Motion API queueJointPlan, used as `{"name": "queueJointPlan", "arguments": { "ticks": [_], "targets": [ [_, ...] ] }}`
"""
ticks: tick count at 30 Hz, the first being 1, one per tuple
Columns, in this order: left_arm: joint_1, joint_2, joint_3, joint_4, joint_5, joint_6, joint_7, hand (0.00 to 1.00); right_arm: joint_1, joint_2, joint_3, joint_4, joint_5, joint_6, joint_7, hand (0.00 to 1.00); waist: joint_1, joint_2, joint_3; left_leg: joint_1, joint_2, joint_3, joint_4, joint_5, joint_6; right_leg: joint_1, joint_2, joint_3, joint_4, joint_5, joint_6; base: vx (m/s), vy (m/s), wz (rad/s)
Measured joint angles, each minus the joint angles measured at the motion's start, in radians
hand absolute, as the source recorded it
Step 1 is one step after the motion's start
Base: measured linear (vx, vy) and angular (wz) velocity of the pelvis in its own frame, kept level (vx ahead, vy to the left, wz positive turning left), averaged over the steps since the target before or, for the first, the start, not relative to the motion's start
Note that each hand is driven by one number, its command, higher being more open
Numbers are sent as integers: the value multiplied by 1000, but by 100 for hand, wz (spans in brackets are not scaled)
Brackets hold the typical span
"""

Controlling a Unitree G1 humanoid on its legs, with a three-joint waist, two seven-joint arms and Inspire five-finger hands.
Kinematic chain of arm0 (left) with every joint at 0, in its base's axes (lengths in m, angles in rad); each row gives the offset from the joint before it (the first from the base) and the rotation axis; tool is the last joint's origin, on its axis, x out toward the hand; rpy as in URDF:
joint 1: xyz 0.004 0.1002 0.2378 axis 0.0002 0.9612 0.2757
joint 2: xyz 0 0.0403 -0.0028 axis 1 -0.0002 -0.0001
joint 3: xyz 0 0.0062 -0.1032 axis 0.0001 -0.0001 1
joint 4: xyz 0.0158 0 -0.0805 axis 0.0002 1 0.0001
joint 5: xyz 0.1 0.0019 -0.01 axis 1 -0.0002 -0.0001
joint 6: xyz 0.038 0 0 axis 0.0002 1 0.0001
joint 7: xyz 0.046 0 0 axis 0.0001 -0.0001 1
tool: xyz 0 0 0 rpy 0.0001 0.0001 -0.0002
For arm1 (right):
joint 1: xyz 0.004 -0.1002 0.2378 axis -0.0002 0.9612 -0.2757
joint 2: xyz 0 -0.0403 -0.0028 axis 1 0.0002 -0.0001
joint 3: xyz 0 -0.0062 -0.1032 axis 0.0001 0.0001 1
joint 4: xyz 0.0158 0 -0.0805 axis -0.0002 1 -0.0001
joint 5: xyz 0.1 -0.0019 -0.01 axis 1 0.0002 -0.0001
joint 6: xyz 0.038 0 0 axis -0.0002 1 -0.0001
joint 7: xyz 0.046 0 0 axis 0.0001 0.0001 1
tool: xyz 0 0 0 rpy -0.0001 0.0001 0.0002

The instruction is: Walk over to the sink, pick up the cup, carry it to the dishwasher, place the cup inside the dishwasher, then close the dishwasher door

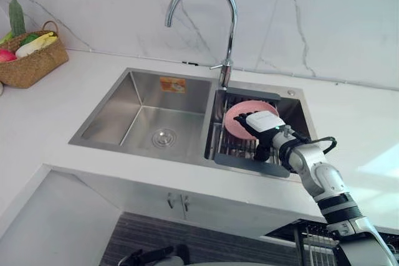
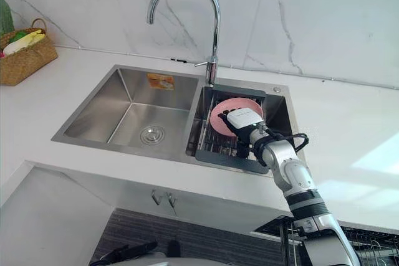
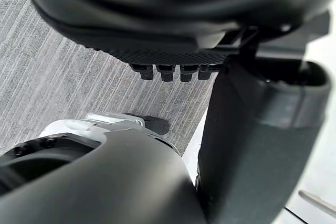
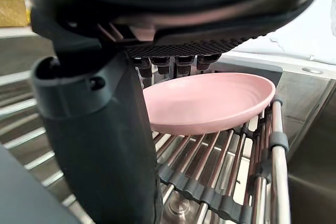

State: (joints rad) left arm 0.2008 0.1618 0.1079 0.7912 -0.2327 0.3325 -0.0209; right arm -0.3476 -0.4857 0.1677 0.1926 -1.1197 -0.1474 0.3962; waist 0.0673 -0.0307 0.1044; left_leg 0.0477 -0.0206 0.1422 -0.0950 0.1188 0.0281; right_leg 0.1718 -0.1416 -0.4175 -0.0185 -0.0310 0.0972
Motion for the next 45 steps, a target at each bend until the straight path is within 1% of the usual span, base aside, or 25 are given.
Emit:
{"name": "queueJointPlan", "arguments": {
  "ticks": [3,5,10,17,22,23,28,34,35,36,37,39,42,43,44,45],
  "targets": [
    [0,0,0,0,0,0,-1,100,0,6,0,1,-34,0,-6,100,-1,0,0,1,0,0,0,0,0,0,0,-1,0,0,0,40,-4,0],
    [0,0,-1,0,1,-3,0,100,0,11,0,2,-103,1,-35,100,-2,1,1,2,1,0,0,-1,-1,1,1,-1,0,0,0,0,0,0],
    [1,0,-9,0,1,-14,18,100,0,20,0,22,-179,11,-104,100,-4,3,2,5,1,4,0,-3,-4,3,0,2,1,-1,1,-4,3,-1],
    [-1,-1,-10,-3,1,-14,32,100,0,27,0,27,-219,28,-167,100,-10,7,8,5,1,5,0,-4,-6,3,0,4,1,-1,1,0,0,0],
    [-2,-1,-10,-5,1,-14,39,100,2,36,0,28,-223,31,-178,100,-11,8,10,4,1,5,0,-6,-8,2,0,4,0,-1,1,0,0,0],
    [-2,-1,-10,-5,1,-14,39,100,3,38,0,29,-233,31,-179,0,-11,8,10,4,1,4,0,-6,-8,2,0,4,0,-2,1,0,0,0],
    [-2,-1,-11,-6,1,-14,39,100,3,46,0,34,-255,35,-196,0,-11,10,11,5,1,4,0,-6,-7,3,0,3,0,-2,2,0,0,0],
    [-2,-1,-22,-5,1,-19,43,100,3,61,6,79,-303,37,-258,0,-10,12,12,8,1,3,0,-6,-7,6,0,3,1,-2,2,0,0,0],
    [-2,-1,-23,-5,1,-20,44,100,3,61,12,93,-316,37,-281,0,-11,12,12,9,1,4,0,-6,-8,6,0,2,1,-2,2,0,0,0],
    [-2,-1,-25,-5,1,-20,45,100,3,64,18,96,-324,38,-328,0,-12,13,13,9,1,4,0,-6,-8,6,0,2,1,-2,2,0,0,0],
    [-3,-1,-28,-5,1,-22,48,100,0,68,18,97,-330,55,-397,0,-11,14,13,11,1,3,0,-7,-8,9,0,0,0,-3,1,0,0,0],
    [-3,-1,-28,-5,1,-28,51,100,-4,67,18,106,-339,66,-437,0,-10,14,13,13,0,2,0,-7,-8,11,0,-1,0,-4,1,0,0,0],
    [-2,-5,-31,-1,2,-55,67,100,-5,70,27,182,-377,94,-570,0,-3,17,16,11,0,0,0,-7,-9,12,0,-4,0,-4,1,0,0,0],
    [-1,-6,-30,1,2,-59,69,100,-5,71,28,189,-378,101,-594,0,-3,19,17,11,-1,0,0,-7,-9,12,0,-4,0,-4,1,0,0,0],
    [-1,-8,-30,2,8,-68,76,100,-5,71,28,192,-378,114,-642,0,-3,23,19,10,-1,-2,0,-7,-9,12,0,-4,-1,-4,1,0,0,0],
    [-1,-9,-30,2,16,-72,82,100,-5,71,28,192,-378,119,-661,0,-3,24,20,10,-1,-3,0,-7,-8,12,0,-5,-1,-4,1,0,0,3]
  ]
}}
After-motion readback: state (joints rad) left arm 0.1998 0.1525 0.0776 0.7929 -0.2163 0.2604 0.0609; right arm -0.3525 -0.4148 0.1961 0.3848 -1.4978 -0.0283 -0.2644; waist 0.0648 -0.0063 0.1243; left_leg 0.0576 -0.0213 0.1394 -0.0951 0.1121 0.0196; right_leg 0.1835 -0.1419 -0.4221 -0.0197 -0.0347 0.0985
